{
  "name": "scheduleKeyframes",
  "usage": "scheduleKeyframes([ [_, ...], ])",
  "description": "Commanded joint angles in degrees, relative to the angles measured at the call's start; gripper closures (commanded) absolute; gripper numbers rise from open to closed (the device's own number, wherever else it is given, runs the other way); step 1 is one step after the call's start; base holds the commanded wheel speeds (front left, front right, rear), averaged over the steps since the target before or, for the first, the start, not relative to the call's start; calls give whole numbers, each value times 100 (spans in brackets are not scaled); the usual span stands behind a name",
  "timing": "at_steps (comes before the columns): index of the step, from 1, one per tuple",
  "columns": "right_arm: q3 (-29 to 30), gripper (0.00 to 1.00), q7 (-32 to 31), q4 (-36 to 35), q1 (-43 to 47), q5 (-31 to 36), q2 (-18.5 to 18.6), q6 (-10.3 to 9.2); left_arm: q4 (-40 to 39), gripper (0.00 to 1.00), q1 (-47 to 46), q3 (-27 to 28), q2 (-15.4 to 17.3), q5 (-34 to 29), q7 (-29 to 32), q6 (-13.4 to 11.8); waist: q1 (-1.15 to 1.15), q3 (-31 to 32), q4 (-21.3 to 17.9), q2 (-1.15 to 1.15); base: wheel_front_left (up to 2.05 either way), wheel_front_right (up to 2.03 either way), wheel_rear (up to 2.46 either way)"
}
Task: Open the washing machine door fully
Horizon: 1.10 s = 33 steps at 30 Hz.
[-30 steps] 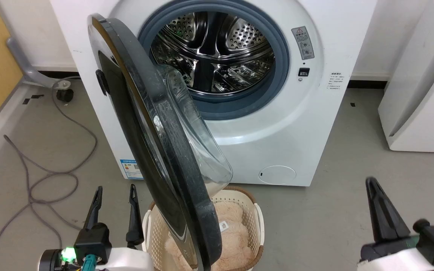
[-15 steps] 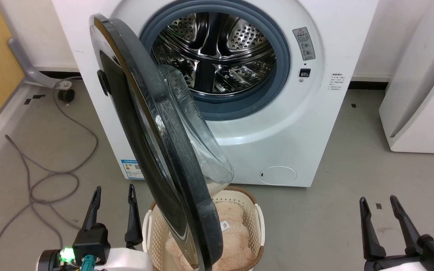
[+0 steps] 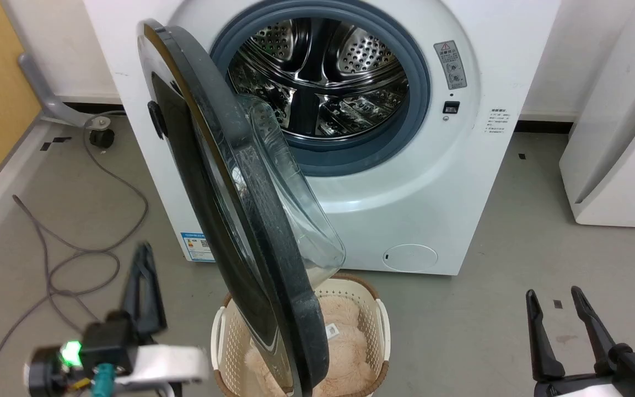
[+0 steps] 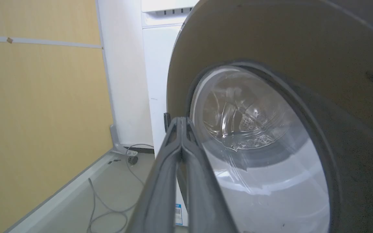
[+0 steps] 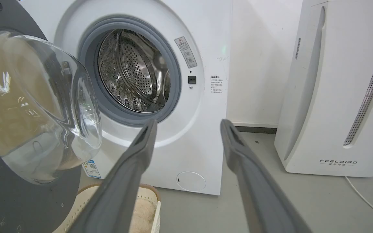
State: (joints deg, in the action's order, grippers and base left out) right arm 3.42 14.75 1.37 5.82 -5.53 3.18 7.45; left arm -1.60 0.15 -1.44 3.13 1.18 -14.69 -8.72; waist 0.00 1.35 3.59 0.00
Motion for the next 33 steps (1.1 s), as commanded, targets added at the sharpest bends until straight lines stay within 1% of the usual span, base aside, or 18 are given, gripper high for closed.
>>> scheduleKeyframes([
  [1,2,0,25,-33,74,2,-29,3,-242,100,-182,22,61,-69,-30,-30,0,3,0,0,0,0,0],
  [6,-9,0,25,-88,69,39,-30,3,-996,100,-414,-104,109,-180,-30,-21,0,15,-4,0,0,0,0],
  [8,-5,0,25,-97,70,46,-30,3,-1140,100,-461,-155,118,-198,-30,-7,0,16,-1,0,0,0,0],
  [15,-33,0,25,-111,84,65,-30,3,-1887,100,-677,-727,104,-265,-30,114,0,30,11,0,0,0,0],
  [22,-97,0,25,-76,94,76,-30,3,-2112,100,-800,-1483,87,-278,-30,362,0,42,16,0,0,0,0],
  [33,-134,0,25,-19,107,80,-30,3,-2044,100,-734,-2647,60,-323,-31,551,0,79,29,0,0,0,0],
])
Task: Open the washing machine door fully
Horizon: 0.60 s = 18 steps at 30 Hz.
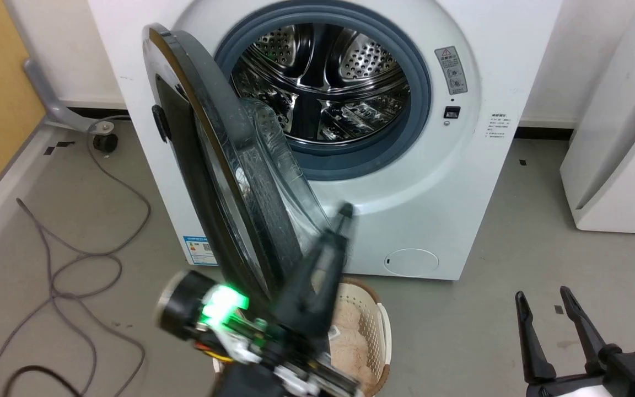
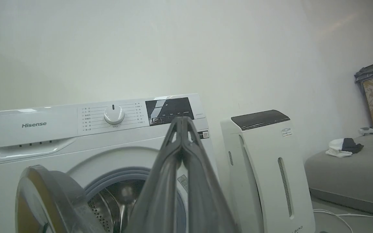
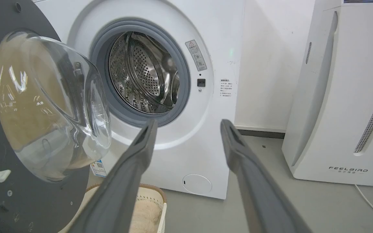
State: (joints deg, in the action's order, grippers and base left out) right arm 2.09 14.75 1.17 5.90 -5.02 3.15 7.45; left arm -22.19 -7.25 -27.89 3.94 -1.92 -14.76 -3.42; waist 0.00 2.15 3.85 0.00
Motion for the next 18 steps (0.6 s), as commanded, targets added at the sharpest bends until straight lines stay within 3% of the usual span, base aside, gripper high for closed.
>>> scheduleKeyframes([
  [1,-2,0,25,3,96,25,-27,3,47,100,24,-116,-25,0,-24,43,0,-4,9,0,0,0,0],
  [8,-39,0,25,19,61,9,-27,3,359,100,157,-872,-55,79,-24,142,0,-39,58,0,0,0,0],
  [18,-35,0,25,70,45,-29,-27,3,907,100,412,-1412,-8,126,-24,199,0,-87,158,0,0,0,0],
])
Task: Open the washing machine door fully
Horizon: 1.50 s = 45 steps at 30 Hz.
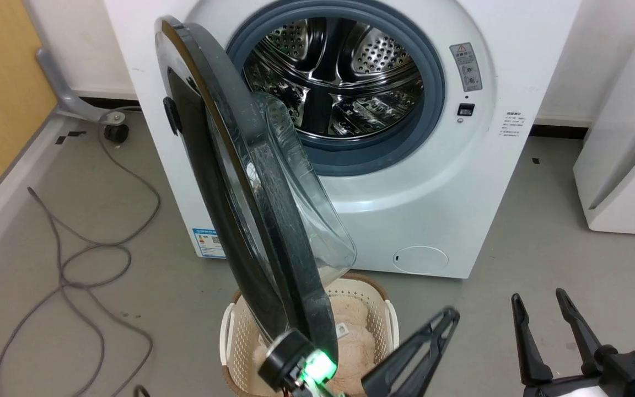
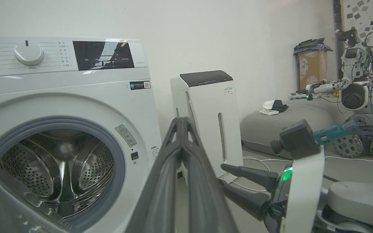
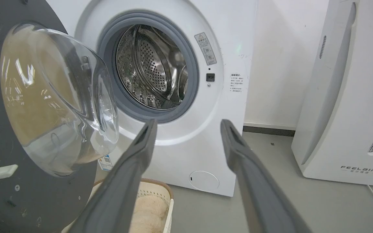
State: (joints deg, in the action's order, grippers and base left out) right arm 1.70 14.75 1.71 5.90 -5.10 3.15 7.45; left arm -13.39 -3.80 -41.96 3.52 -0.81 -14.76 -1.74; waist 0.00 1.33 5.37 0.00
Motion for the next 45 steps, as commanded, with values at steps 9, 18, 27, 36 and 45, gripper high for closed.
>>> scheduleKeyframes([
  [9,-1,0,25,71,-2,-39,-27,3,659,100,232,42,169,94,-24,-110,0,-78,112,0,0,0,0],
  [18,-23,0,25,142,-48,-39,-27,3,1267,100,238,551,157,289,-24,-415,0,-156,180,0,0,0,0],
  [27,-16,0,25,221,-64,-60,-27,3,1549,100,359,787,148,350,-24,-431,0,-144,384,0,0,0,0],
  [36,-50,0,25,262,-74,-89,-27,3,1575,100,443,1061,144,370,-24,-494,0,-146,707,0,0,0,0],
  [45,-73,0,25,284,-45,-144,-27,3,1393,100,700,1311,234,351,-24,-560,0,-199,1162,0,0,0,0],
])
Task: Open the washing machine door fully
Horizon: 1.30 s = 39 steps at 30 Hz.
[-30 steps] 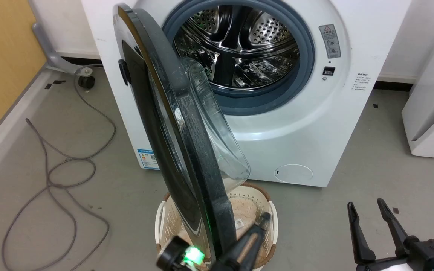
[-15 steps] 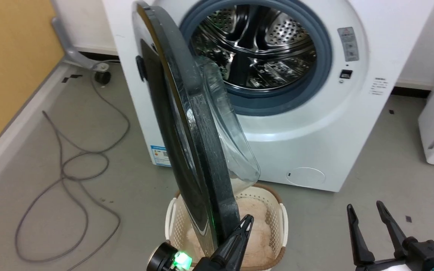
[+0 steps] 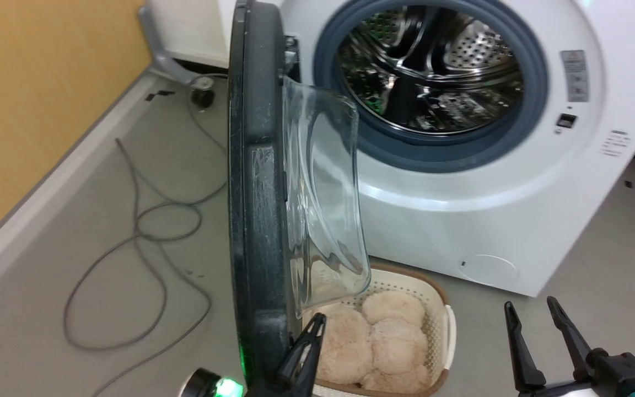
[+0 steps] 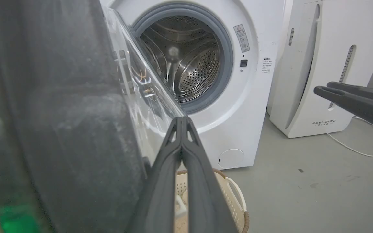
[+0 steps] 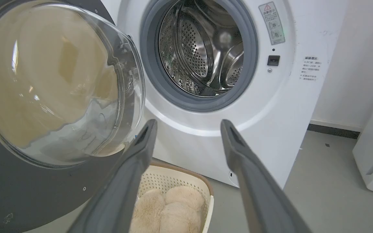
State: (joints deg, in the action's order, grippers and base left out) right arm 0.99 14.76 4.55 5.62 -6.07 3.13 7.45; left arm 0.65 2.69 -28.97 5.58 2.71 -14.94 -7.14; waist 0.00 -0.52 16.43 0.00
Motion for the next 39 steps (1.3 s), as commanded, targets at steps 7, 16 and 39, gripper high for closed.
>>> scheduleKeyframes([
  [7,-24,0,24,-5,-48,-34,-25,3,-77,100,150,212,118,-18,-6,-49,0,-121,460,0,0,0,0],
  [16,-30,0,24,-19,-138,43,-25,3,-137,100,111,910,249,66,-6,-297,0,-305,720,0,0,0,0],
  [39,-39,0,24,-24,-529,369,-25,3,689,100,-871,3530,826,602,-6,-539,0,-1045,420,0,0,0,0],
])
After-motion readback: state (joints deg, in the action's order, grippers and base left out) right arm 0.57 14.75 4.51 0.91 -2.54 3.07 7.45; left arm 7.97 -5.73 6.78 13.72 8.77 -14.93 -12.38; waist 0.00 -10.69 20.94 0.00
